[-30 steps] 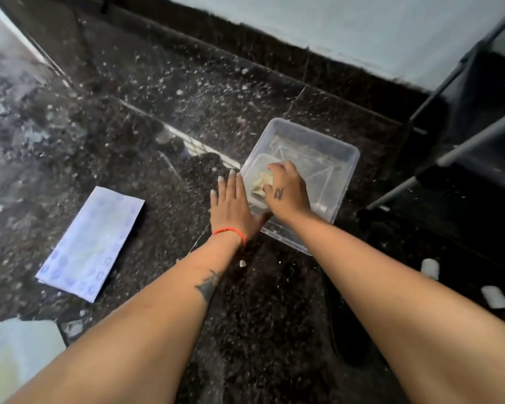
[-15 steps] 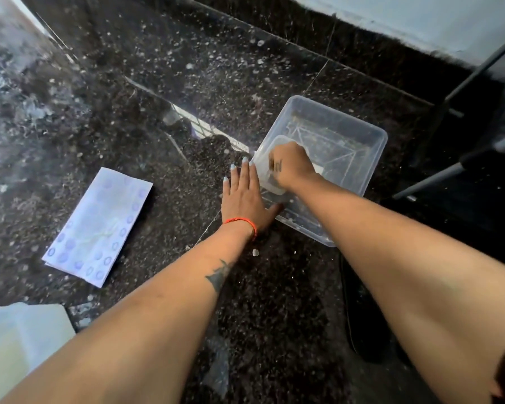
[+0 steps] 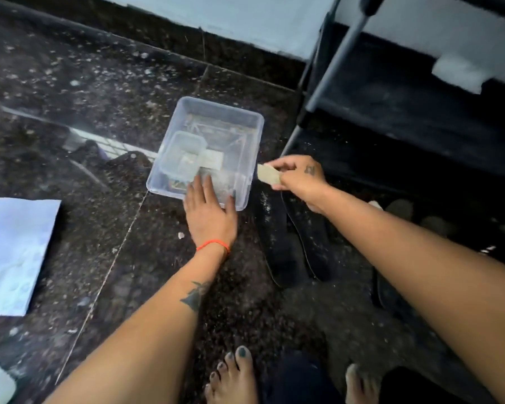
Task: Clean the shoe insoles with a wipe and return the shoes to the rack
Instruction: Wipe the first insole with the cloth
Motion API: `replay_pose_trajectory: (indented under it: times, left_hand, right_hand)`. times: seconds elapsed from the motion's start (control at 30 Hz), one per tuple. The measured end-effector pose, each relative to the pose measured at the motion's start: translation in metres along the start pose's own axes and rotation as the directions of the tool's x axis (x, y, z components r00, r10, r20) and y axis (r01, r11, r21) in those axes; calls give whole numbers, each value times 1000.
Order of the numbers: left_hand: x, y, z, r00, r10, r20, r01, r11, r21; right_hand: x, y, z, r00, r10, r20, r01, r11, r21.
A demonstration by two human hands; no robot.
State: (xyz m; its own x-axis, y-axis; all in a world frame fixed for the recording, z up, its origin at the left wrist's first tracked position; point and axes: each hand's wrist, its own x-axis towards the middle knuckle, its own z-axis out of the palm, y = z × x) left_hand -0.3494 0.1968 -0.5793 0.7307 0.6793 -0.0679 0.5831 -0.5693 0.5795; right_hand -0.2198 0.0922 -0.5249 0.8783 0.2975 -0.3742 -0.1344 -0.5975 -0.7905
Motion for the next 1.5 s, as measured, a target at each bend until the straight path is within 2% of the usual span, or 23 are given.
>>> replay_pose_trajectory:
  times: [0.1, 0.17, 0.23, 0.3, 0.37, 0.43, 0.53, 0.73, 0.9, 1.03, 1.13, 1.33, 1.5]
  left_hand:
    - [-33, 12, 18, 999, -31, -11, 30, 994, -106]
    - [-50, 16, 28, 990, -105, 95, 120, 980, -162]
    - [-57, 15, 42, 968, -150, 202, 182, 971, -154]
    - [-56, 14, 55, 942, -202, 269, 248, 958, -146]
    - [-50, 17, 64, 913, -272, 305, 325, 935, -139]
    - [-44, 21, 71, 880, -333, 338, 389, 914, -112]
    - [-39, 21, 76, 811, -428, 399, 503, 858, -101]
    - [-45, 22, 72, 713, -517, 474, 672, 696, -251]
    - [-59, 44, 45, 672, -465, 576, 723, 581, -373]
    - [-60, 72, 9, 666, -406, 626, 725, 551, -414]
    - [-58, 102, -32, 672, -340, 658, 710, 548, -442]
    - [-51, 161, -126, 712, -172, 681, 632, 580, -514]
    - [-67, 201, -194, 755, -95, 649, 597, 508, -620]
  right_hand:
    - [-23, 28, -17, 973, 221, -73, -214, 972, 96]
    - [-30, 44, -18, 951, 288, -107, -281, 956, 82]
    - [-33, 63, -10, 944, 299, -137, -302, 953, 2]
    - [-31, 81, 1, 953, 270, -136, -289, 946, -148]
    - [-32, 89, 8, 962, 256, -90, -272, 905, -327]
    - [-32, 95, 12, 958, 282, -49, -277, 869, -410]
    - [-33, 98, 18, 955, 296, -30, -282, 869, -405]
    - [-34, 87, 9, 933, 359, 14, -332, 877, -347]
    - [-42, 62, -21, 911, 404, 82, -358, 875, -327]
    - [-55, 33, -47, 918, 385, 98, -341, 889, -305]
    - [-71, 2, -71, 942, 331, 56, -301, 906, -298]
    - [-115, -63, -125, 962, 272, -25, -273, 960, -55]
    - [-169, -103, -152, 976, 218, -12, -206, 938, 279]
